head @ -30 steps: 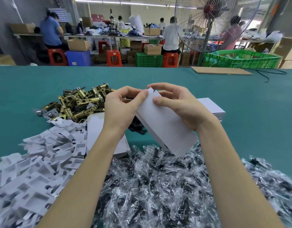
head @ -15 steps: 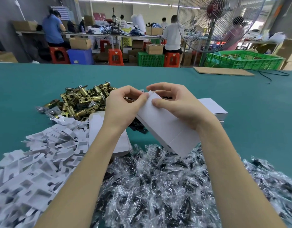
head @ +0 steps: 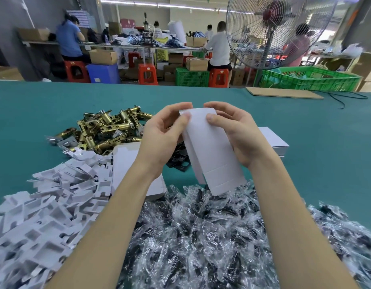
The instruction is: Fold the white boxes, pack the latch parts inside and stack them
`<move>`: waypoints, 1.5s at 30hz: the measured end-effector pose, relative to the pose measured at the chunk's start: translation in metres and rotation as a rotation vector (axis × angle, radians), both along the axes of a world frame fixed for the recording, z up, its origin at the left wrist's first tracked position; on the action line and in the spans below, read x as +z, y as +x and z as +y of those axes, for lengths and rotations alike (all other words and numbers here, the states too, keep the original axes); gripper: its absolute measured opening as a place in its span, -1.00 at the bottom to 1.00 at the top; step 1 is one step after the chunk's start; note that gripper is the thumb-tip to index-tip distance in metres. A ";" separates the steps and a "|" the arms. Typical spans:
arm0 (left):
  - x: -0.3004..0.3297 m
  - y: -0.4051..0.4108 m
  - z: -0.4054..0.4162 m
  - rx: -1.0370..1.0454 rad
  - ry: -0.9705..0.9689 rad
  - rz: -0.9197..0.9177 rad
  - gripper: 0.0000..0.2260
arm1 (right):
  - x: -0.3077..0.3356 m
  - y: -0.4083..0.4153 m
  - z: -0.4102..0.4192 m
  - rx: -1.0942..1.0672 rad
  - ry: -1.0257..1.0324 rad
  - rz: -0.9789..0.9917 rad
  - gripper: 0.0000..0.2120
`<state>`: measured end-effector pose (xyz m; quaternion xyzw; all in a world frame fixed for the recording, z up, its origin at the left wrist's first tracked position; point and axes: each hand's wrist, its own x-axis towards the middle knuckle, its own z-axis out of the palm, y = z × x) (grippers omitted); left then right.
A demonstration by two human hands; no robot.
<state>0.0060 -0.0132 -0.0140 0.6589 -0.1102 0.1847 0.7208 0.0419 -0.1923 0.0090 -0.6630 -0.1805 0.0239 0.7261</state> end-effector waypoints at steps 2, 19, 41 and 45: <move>0.001 -0.001 0.005 -0.043 -0.050 0.066 -0.81 | -0.001 0.000 0.000 0.017 -0.012 0.016 -0.82; 0.002 0.000 -0.002 -0.044 -0.031 0.096 -0.87 | 0.003 -0.001 0.000 -0.057 0.050 0.081 -0.94; -0.032 0.016 0.010 -0.058 -0.189 0.480 -0.76 | -0.021 0.010 -0.012 0.182 -0.474 -0.128 -0.65; -0.029 0.014 0.009 -0.079 0.085 0.476 -0.69 | -0.030 0.014 -0.012 0.087 -0.402 -0.022 -0.78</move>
